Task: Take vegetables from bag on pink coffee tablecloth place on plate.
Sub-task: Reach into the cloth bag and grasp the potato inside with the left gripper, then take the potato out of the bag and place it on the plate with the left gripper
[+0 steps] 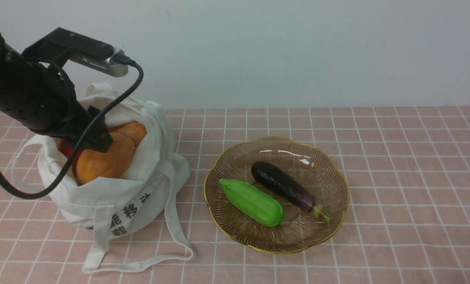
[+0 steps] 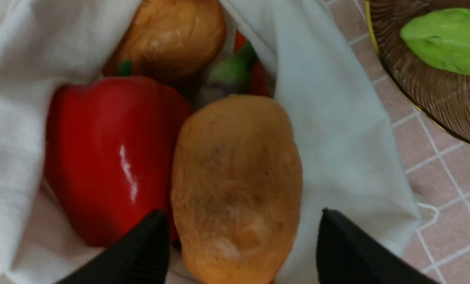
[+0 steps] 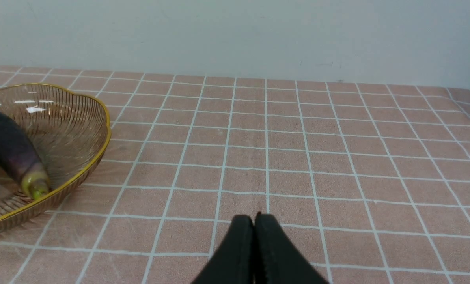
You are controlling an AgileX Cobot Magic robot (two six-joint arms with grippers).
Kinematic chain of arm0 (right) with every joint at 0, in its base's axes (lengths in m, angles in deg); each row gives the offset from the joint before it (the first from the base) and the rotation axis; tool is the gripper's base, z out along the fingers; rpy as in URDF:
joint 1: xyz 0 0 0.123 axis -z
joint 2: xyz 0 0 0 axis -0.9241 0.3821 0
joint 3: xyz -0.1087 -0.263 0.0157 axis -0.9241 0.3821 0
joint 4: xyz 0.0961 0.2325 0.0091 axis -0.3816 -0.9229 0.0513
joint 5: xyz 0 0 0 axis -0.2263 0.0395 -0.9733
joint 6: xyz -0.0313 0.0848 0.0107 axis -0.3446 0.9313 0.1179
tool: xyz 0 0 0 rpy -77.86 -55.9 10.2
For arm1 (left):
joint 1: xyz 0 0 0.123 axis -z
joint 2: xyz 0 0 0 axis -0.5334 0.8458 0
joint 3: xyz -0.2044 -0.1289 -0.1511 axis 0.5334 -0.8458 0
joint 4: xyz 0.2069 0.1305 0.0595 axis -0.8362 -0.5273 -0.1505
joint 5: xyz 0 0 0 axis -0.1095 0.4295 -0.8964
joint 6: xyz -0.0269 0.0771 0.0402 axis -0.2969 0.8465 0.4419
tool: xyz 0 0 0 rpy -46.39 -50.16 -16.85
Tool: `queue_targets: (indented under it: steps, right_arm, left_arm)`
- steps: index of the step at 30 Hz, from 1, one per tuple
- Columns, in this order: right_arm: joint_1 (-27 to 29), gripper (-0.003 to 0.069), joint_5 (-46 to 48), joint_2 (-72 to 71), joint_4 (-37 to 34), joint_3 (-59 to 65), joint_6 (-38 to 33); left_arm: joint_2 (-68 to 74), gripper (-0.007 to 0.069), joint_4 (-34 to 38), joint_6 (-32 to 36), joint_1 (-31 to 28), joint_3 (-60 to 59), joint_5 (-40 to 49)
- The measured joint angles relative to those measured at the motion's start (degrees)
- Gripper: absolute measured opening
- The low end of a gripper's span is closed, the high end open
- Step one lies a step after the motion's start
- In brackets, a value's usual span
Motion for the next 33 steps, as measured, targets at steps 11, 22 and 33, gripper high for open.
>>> queue_targets:
  steps: [11, 22, 33]
  right_arm:
    - [0.0, -0.0012, 0.0, 0.0, 0.0, 0.0, 0.0]
    - [0.0, -0.0012, 0.0, 0.0, 0.0, 0.0, 0.0]
    - [0.0, -0.0012, 0.0, 0.0, 0.0, 0.0, 0.0]
  left_arm:
    - [6.6, 0.0563, 2.3, 0.7, 0.0, 0.0, -1.7]
    - [8.6, 0.047, 2.2, 0.7, 0.0, 0.1, -3.1]
    - [-0.2, 0.047, 1.4, 0.7, 1.4, 0.1, -2.6]
